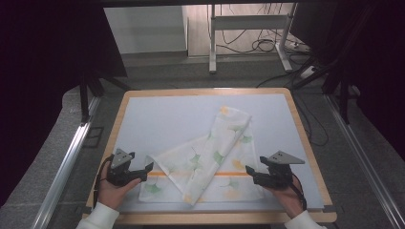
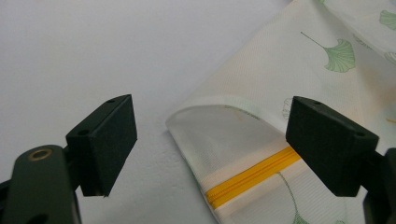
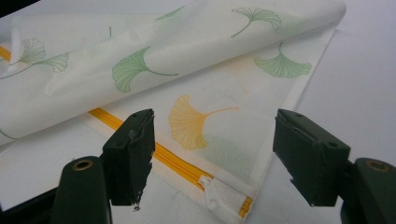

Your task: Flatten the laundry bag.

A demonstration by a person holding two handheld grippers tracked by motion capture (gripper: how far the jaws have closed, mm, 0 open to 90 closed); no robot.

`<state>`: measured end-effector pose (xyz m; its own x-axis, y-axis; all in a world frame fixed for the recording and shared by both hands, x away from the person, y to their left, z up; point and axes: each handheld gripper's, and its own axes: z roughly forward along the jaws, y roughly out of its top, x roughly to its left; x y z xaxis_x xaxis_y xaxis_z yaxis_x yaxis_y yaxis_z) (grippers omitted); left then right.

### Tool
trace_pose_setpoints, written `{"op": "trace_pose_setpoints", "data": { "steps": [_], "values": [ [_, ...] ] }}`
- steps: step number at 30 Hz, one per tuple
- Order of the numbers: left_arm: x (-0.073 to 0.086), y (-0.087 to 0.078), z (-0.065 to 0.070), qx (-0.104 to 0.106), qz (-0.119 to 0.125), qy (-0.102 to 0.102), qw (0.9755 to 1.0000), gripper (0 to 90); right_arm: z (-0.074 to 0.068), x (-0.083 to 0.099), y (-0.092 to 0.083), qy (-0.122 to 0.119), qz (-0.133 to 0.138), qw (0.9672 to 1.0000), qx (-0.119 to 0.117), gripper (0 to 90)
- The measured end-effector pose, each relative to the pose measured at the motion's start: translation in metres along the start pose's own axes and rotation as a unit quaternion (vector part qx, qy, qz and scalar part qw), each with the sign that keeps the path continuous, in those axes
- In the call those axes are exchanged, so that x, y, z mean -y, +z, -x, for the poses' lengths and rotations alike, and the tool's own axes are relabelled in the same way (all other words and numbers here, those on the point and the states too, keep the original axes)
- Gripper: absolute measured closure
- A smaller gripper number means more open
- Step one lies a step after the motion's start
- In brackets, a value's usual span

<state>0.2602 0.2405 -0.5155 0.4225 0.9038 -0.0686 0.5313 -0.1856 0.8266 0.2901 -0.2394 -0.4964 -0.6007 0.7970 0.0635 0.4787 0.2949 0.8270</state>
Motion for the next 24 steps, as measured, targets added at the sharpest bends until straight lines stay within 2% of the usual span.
{"op": "trace_pose_setpoints", "data": {
  "steps": [4, 10, 14, 16, 18, 24],
  "values": [
    [0.001, -0.003, 0.003, 0.004, 0.007, -0.009, 0.9999, 16.1, -0.001, -0.002, 0.001, 0.01, 0.005, 0.9999, 0.0, 29.5],
    [0.0, -0.005, 0.007, 0.004, 0.01, 0.0, 0.9999, 17.6, -0.003, -0.004, 0.007, -0.01, -0.002, 0.9999, -0.007, 29.6],
    [0.003, -0.01, 0.011, 0.003, -0.002, -0.011, 0.9999, 21.4, -0.005, -0.007, 0.01, -0.012, 0.0, 0.9998, -0.014, 29.7],
    [0.003, -0.011, 0.014, 0.01, -0.006, -0.001, 0.9999, 22.0, -0.009, -0.007, 0.011, -0.017, -0.004, 0.9997, -0.016, 30.1],
    [0.004, -0.013, 0.015, 0.011, -0.005, 0.004, 0.9999, 22.0, -0.01, -0.008, 0.012, -0.019, -0.005, 0.9997, -0.016, 30.2],
    [0.004, -0.014, 0.015, 0.012, 0.002, 0.0, 0.9999, 21.7, -0.017, -0.009, 0.018, -0.032, -0.018, 0.9989, -0.029, 33.5]
  ]
}}
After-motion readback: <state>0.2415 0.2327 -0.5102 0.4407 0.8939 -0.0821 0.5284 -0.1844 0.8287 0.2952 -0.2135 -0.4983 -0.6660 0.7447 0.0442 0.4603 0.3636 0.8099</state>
